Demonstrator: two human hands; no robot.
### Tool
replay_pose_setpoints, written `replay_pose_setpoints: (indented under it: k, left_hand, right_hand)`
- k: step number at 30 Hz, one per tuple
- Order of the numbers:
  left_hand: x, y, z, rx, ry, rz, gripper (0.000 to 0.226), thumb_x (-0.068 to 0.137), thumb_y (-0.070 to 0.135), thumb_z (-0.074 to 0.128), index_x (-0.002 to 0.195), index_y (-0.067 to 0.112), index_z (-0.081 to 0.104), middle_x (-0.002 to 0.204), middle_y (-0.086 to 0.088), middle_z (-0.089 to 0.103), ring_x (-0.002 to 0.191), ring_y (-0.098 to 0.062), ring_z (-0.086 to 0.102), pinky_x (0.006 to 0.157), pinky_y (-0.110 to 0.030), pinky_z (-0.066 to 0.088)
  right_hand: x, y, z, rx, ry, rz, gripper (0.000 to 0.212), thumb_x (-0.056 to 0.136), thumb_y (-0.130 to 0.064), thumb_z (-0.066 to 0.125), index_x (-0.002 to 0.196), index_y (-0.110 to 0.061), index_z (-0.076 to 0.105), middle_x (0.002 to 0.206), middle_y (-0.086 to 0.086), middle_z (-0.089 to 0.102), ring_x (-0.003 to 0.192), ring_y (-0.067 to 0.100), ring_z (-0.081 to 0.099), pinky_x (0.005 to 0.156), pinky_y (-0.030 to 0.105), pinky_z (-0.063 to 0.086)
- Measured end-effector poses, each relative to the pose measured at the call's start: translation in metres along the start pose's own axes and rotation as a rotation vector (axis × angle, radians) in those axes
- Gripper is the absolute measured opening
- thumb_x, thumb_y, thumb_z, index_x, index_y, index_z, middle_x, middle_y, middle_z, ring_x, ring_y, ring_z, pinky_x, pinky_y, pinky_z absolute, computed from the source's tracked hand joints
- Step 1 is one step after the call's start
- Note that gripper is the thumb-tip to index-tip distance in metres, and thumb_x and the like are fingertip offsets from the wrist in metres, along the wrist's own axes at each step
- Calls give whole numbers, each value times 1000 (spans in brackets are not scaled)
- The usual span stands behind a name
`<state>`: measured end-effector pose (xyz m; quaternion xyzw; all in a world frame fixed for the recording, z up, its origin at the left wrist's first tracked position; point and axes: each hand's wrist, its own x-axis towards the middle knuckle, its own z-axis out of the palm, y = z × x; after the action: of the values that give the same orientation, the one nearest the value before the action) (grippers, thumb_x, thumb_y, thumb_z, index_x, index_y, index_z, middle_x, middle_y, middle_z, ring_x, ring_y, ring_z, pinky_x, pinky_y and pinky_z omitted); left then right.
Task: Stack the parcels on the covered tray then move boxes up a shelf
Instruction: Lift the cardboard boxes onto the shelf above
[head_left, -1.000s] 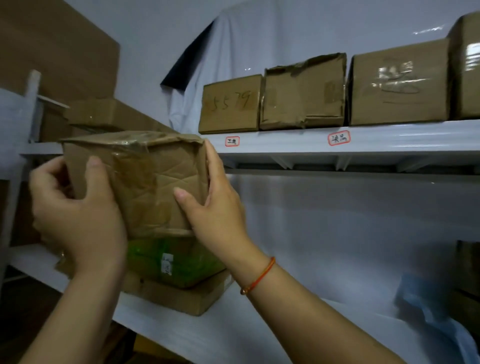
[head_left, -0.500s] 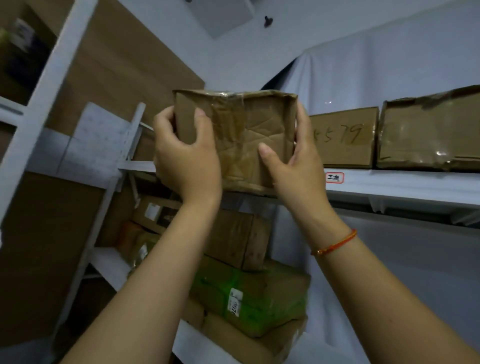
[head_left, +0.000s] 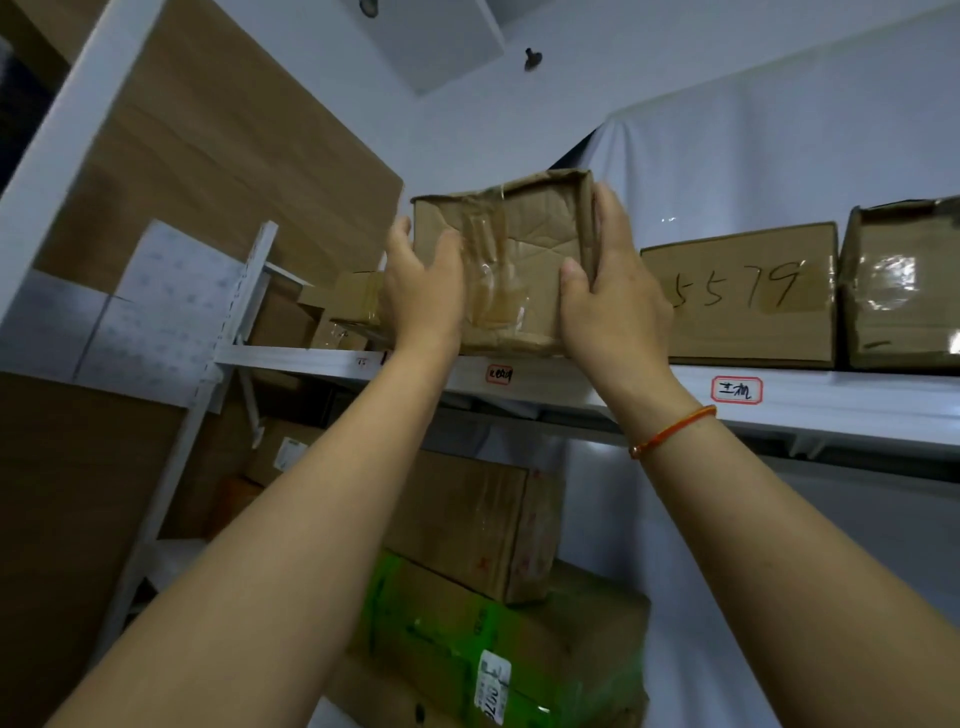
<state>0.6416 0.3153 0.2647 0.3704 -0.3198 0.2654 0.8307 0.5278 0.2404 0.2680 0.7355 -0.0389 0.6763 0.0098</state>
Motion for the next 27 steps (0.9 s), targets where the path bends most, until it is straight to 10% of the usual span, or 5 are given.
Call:
replay_pose_setpoints:
  k: [5,12,19,27]
  left_hand:
    - [14,-23,13,69,-124,52,29,91,13,44,112,19,25,98,4,49,78,-9,49,69,-32,44]
    - [20,-66,35,489,-227,108,47,96,42,40,140,27,42,143,-3,36,127,-23,41,102,-41,40]
    - [16,-97,54,482,-386,-26,54,96,53,34,149,41,25,156,-2,16,136,-30,34,109,-47,35]
    - [3,-113,81,559,-532,-42,55,97,53,29,150,41,20,162,-2,6,145,-29,22,115,-53,23]
  right_hand:
    - [6,19,24,-94,75,-10,60,96,-15,44,150,-27,20,147,0,43,128,26,48,98,40,40]
    - [2,33,49,-338,61,-77,48,96,-19,42,143,-19,37,147,17,37,126,35,46,94,51,46]
    - [-1,57,50,-684,-7,-87,33,95,-41,39,106,-22,64,153,11,32,143,32,23,110,62,15]
    - [-12,84,45,-782,56,-160,42,90,-42,38,80,-22,74,147,11,44,140,33,32,108,67,12]
